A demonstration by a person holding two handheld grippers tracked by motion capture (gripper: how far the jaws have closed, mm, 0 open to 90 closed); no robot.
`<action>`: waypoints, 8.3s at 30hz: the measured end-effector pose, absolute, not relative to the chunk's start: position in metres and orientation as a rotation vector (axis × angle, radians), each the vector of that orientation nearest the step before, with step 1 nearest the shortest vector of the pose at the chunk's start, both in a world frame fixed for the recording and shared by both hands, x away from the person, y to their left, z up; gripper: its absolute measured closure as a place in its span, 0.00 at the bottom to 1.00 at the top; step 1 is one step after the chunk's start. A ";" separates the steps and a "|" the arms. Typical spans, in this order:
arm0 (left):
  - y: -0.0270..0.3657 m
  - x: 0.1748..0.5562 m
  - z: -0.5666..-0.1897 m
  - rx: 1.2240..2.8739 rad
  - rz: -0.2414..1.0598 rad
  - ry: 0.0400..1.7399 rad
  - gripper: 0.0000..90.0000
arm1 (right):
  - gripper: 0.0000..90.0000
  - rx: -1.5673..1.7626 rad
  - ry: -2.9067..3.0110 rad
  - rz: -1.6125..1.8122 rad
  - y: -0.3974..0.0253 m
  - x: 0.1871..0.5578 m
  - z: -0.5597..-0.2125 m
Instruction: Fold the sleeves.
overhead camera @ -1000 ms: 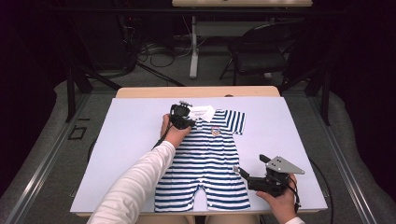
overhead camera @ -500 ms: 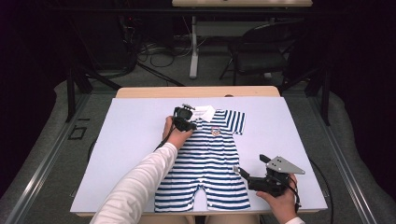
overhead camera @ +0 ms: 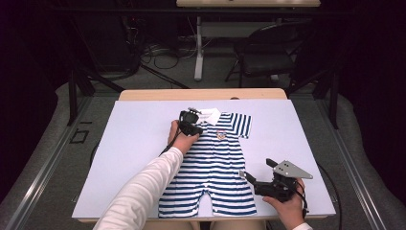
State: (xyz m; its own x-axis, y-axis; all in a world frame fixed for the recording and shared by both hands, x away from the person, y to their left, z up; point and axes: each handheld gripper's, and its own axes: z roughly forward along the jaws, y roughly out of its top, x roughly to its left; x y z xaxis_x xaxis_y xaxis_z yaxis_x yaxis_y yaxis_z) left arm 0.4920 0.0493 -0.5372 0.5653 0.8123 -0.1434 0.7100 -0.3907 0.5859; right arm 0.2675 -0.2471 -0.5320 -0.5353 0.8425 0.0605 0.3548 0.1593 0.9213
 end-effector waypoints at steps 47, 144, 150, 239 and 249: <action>0.104 0.490 -0.482 1.965 0.352 1.167 0.48 | 0.09 1.131 1.987 1.347 -0.244 0.269 -0.533; 0.156 0.475 -0.458 1.902 0.374 1.189 0.01 | 0.03 1.470 2.126 0.956 -0.221 0.491 -0.463; 0.157 0.475 -0.459 1.902 0.372 1.196 0.01 | 0.06 1.476 2.113 0.945 -0.217 0.502 -0.467; 0.154 0.465 -0.460 1.903 0.373 1.217 0.01 | 0.87 1.738 2.022 0.790 -0.242 0.559 -0.545; 0.154 0.465 -0.460 1.901 0.370 1.218 0.01 | 0.97 1.711 2.036 0.796 -0.238 0.558 -0.544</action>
State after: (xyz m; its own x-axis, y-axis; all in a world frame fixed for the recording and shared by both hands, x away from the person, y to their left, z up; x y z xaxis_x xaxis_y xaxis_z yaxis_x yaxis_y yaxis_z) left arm 0.4648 0.1544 -0.4602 0.4869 0.8549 -0.1791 0.6113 -0.1871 0.7690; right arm 0.5584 -0.2377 -0.5442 -0.1993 0.9767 0.0795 0.7719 0.1065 0.6267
